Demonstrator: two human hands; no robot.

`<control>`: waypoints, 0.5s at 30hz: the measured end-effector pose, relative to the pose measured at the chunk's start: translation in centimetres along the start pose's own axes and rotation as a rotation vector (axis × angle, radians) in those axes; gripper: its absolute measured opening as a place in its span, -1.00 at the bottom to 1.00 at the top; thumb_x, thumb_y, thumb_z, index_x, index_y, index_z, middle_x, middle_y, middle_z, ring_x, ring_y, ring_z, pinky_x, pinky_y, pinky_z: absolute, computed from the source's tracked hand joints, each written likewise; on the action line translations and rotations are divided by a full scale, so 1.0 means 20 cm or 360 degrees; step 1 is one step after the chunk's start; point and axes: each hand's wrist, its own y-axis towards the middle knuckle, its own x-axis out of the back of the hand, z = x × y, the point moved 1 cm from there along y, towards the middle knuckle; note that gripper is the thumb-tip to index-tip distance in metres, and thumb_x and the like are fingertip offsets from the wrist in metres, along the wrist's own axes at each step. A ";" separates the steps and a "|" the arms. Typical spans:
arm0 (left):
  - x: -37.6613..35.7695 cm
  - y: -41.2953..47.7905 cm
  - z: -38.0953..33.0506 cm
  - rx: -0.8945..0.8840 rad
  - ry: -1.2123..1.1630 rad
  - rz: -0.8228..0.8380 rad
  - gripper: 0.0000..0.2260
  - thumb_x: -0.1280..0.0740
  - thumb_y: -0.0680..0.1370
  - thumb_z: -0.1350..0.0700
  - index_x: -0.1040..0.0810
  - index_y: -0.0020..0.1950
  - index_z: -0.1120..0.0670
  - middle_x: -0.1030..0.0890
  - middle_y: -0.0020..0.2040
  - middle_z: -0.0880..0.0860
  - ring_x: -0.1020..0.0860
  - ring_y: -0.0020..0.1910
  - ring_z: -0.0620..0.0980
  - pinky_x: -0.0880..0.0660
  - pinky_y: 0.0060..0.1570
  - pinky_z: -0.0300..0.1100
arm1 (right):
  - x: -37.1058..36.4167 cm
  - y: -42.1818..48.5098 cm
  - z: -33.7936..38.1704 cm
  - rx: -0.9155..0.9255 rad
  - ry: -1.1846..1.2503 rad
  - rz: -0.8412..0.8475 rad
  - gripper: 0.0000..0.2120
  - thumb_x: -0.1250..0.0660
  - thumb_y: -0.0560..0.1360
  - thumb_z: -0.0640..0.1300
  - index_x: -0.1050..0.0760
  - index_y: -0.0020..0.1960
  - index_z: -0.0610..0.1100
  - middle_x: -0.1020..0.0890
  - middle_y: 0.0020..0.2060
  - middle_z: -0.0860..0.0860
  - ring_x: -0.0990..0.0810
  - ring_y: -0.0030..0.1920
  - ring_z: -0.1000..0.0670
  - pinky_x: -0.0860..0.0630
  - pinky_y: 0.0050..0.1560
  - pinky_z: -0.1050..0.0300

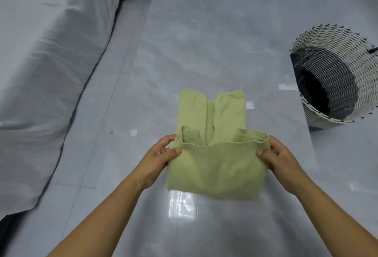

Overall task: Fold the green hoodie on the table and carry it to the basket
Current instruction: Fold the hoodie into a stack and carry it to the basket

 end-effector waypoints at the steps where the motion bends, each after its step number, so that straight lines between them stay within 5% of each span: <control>1: 0.00 0.07 -0.04 0.0016 -0.0049 -0.0020 -0.78 -0.31 0.49 0.20 -0.53 0.12 0.05 -0.70 -0.11 0.00 -0.65 -0.14 -0.07 -0.56 -0.16 -0.29 | 0.02 0.08 0.03 -0.0017 0.0021 -0.0003 -0.86 -0.24 0.50 -0.26 -0.44 0.04 -0.28 -0.58 -0.13 -0.12 -0.54 -0.11 -0.08 -0.43 -0.09 0.02; 5: 0.00 0.35 -0.13 0.0095 -0.0175 -0.0151 -0.80 -0.20 0.57 0.21 -0.54 0.12 0.05 -0.68 -0.04 0.00 -0.65 -0.11 -0.09 -0.58 -0.14 -0.27 | 0.06 0.37 0.10 -0.0093 0.0088 0.0053 -0.80 -0.20 0.53 -0.25 -0.52 0.08 -0.08 -0.66 -0.03 0.00 -0.65 -0.05 0.02 -0.58 -0.04 0.18; 8: 0.01 0.53 -0.14 0.0108 -0.0267 -0.0241 -0.78 -0.19 0.58 0.19 -0.52 0.18 0.08 -0.65 0.02 0.04 -0.64 -0.09 -0.07 -0.59 -0.10 -0.24 | 0.07 0.56 0.12 -0.0159 0.0141 0.0088 -0.78 -0.18 0.54 -0.25 -0.52 0.12 -0.11 -0.66 -0.03 -0.02 -0.67 -0.10 0.05 -0.61 -0.09 0.22; 15: 0.05 0.85 -0.17 0.0142 -0.0339 -0.0384 -0.83 -0.16 0.60 0.18 -0.53 0.05 0.09 -0.67 -0.16 0.00 -0.64 -0.26 -0.12 -0.59 -0.20 -0.26 | 0.08 0.91 0.12 -0.0121 0.0110 0.0028 -0.82 -0.20 0.54 -0.20 -0.52 0.08 -0.09 -0.65 -0.09 0.05 -0.65 -0.17 0.14 -0.58 -0.12 0.31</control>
